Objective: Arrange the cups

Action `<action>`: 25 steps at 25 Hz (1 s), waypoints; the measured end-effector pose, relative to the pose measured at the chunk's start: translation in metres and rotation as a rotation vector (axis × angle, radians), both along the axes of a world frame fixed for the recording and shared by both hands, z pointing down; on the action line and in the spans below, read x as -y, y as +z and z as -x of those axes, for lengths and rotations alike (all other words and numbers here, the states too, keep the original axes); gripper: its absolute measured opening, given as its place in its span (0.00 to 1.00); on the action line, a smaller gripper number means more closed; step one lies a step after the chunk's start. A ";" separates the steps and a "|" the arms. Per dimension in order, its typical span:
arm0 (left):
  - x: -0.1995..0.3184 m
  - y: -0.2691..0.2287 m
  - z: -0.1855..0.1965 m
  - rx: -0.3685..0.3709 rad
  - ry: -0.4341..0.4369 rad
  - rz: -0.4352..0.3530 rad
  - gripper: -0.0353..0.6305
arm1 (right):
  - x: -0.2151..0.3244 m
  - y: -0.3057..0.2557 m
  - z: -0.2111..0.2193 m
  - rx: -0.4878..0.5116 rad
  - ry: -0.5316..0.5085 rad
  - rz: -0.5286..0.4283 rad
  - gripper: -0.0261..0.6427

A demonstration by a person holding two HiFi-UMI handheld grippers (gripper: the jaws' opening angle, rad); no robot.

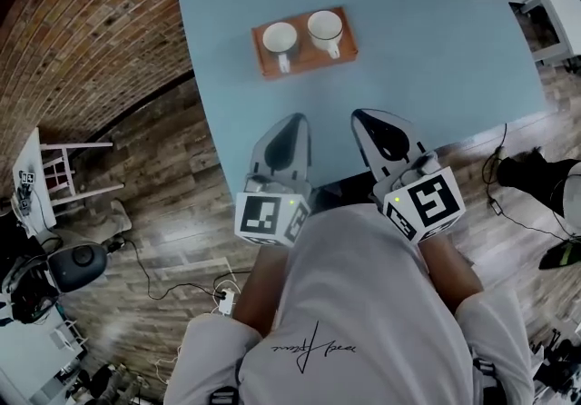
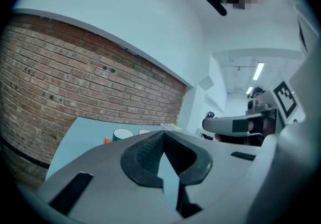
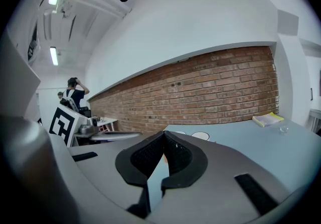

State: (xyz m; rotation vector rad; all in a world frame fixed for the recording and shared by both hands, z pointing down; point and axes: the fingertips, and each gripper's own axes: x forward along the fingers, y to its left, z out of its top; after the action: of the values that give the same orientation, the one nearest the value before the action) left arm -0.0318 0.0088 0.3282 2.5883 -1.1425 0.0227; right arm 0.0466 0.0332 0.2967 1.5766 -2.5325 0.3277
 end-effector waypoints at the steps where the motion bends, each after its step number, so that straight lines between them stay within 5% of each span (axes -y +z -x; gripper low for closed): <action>1: -0.002 -0.003 0.001 -0.002 0.001 0.002 0.07 | -0.003 -0.001 0.001 -0.001 0.000 0.002 0.07; 8: -0.009 -0.031 -0.005 0.029 0.032 -0.055 0.06 | -0.014 -0.009 0.001 -0.005 0.047 0.002 0.07; 25: -0.010 -0.036 -0.003 0.016 0.043 -0.031 0.06 | -0.018 -0.017 0.005 0.044 0.032 0.021 0.07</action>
State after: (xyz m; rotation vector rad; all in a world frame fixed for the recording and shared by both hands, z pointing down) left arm -0.0287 0.0186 0.2925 2.6446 -1.1012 0.0357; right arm 0.0418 0.0515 0.2794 1.6210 -2.5299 0.3965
